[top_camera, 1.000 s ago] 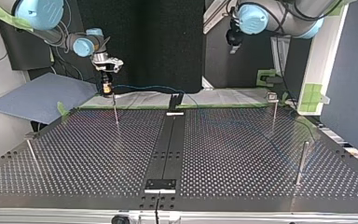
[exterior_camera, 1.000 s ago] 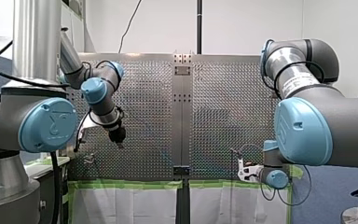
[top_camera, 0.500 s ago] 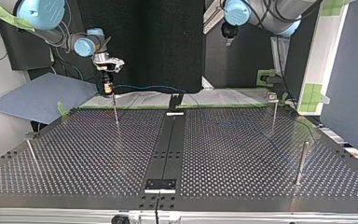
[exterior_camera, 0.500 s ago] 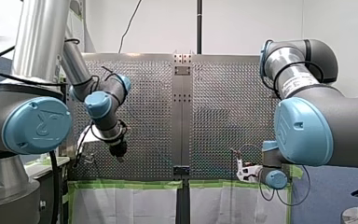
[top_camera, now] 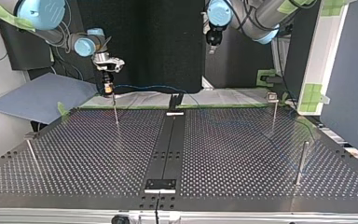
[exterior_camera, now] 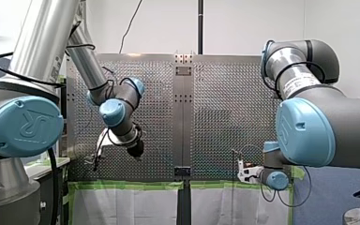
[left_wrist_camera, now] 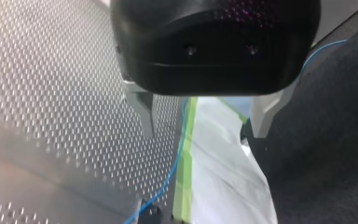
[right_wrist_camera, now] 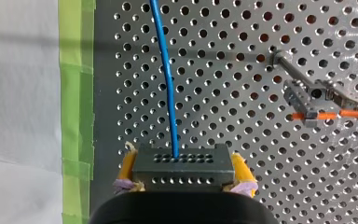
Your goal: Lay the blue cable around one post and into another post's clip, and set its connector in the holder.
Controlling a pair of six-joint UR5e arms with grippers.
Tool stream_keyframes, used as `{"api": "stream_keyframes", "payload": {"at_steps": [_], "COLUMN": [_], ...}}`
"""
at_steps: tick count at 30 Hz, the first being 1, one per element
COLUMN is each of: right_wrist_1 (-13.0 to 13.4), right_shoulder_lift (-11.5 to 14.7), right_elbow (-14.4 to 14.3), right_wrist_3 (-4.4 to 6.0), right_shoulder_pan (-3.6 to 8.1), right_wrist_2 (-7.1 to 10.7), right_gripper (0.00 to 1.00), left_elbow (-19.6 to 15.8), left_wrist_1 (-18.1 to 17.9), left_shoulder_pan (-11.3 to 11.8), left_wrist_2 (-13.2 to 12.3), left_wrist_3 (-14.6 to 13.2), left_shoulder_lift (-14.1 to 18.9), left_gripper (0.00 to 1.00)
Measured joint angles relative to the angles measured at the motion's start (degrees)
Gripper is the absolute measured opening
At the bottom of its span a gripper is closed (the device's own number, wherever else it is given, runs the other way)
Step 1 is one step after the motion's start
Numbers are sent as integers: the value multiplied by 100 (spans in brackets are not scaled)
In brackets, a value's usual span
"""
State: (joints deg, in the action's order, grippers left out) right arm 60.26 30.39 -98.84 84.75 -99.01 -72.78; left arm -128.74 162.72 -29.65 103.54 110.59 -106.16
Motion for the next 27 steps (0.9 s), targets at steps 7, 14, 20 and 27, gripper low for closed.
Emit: {"api": "stream_keyframes", "payload": {"at_steps": [7,14,20,27], "right_wrist_1": [10,-11,-25,-129], "right_shoulder_lift": [-4,-8,-14,-18], "right_elbow": [-1,0,0,0], "right_wrist_3": [12,-16,-48,-158], "right_shoulder_pan": [44,59,65,62], "right_wrist_2": [0,8,9,-38], "right_gripper": [0,0,0,0], "left_elbow": [293,403,412,413], "left_wrist_1": [-391,-731,-1043,-1456], "left_shoulder_pan": [-387,-500,-530,-534], "left_wrist_2": [-9,-86,-136,-199], "left_wrist_3": [-221,-521,-668,-736], "left_shoulder_lift": [-390,-730,-997,-1055], "left_gripper": [100,100,100,100]}}
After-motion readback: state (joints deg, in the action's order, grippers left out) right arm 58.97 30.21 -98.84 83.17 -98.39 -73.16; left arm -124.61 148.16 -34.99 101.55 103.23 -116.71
